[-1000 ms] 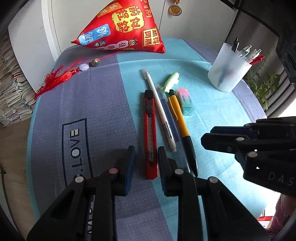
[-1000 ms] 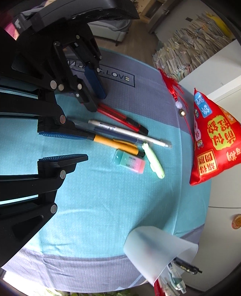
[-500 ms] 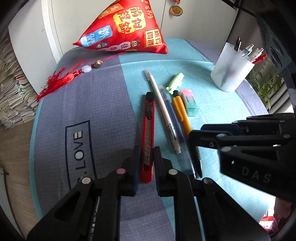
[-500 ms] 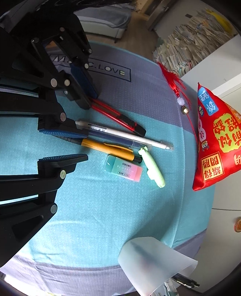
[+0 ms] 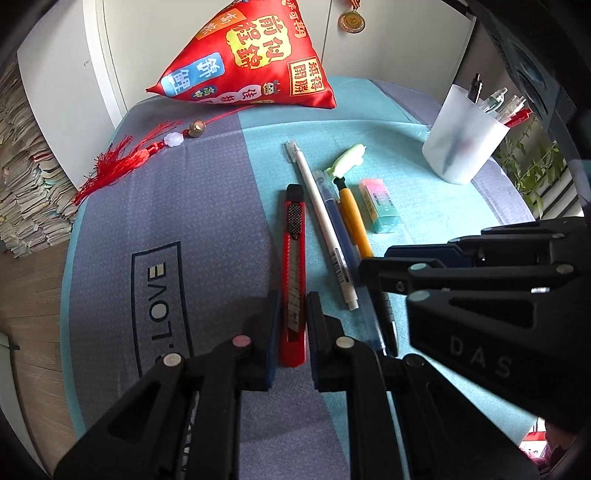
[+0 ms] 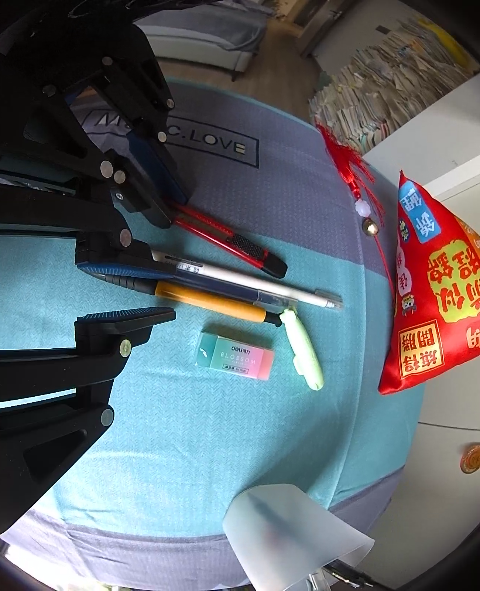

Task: Organize stationery

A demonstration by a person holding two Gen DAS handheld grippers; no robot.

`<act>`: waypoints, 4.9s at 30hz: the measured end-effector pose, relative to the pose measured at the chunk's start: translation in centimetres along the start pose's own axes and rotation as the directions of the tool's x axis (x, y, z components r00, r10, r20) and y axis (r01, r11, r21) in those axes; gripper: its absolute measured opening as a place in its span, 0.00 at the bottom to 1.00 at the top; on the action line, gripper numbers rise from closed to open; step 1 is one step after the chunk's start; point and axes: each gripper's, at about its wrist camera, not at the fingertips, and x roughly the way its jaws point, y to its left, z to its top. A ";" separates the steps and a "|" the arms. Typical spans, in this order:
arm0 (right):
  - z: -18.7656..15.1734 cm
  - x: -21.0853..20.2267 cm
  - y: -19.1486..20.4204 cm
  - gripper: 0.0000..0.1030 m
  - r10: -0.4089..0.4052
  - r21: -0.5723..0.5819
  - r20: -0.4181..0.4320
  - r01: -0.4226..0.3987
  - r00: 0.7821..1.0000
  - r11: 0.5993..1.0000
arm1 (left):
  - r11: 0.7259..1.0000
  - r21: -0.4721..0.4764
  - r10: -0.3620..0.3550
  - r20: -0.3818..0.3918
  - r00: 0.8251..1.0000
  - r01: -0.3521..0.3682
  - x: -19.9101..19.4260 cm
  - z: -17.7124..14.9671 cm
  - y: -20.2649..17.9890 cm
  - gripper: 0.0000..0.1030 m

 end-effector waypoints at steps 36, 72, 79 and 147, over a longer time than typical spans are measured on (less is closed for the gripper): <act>-1.0 -1.3 -3.0 0.09 0.093 0.085 -0.014 -0.092 0.996 0.992 | 0.999 -0.009 -0.037 -0.018 0.999 0.037 -1.1 -1.0 0.1 0.11; -5.2 -1.7 -3.9 0.27 0.015 -0.025 -0.057 -0.017 0.998 1.000 | 0.990 0.097 0.107 -0.039 0.994 -0.103 -1.7 -1.9 -1.4 0.38; -4.9 -1.5 -3.5 0.26 -0.018 -0.059 -0.048 0.015 0.999 0.998 | 0.992 0.085 0.102 -0.060 0.993 -0.096 -0.9 -1.4 -1.2 0.37; -4.5 -16.8 -7.2 0.14 0.054 0.057 0.376 -0.082 0.925 0.995 | 0.984 0.179 -0.027 0.255 0.967 -0.020 -13.1 2.2 -8.3 0.11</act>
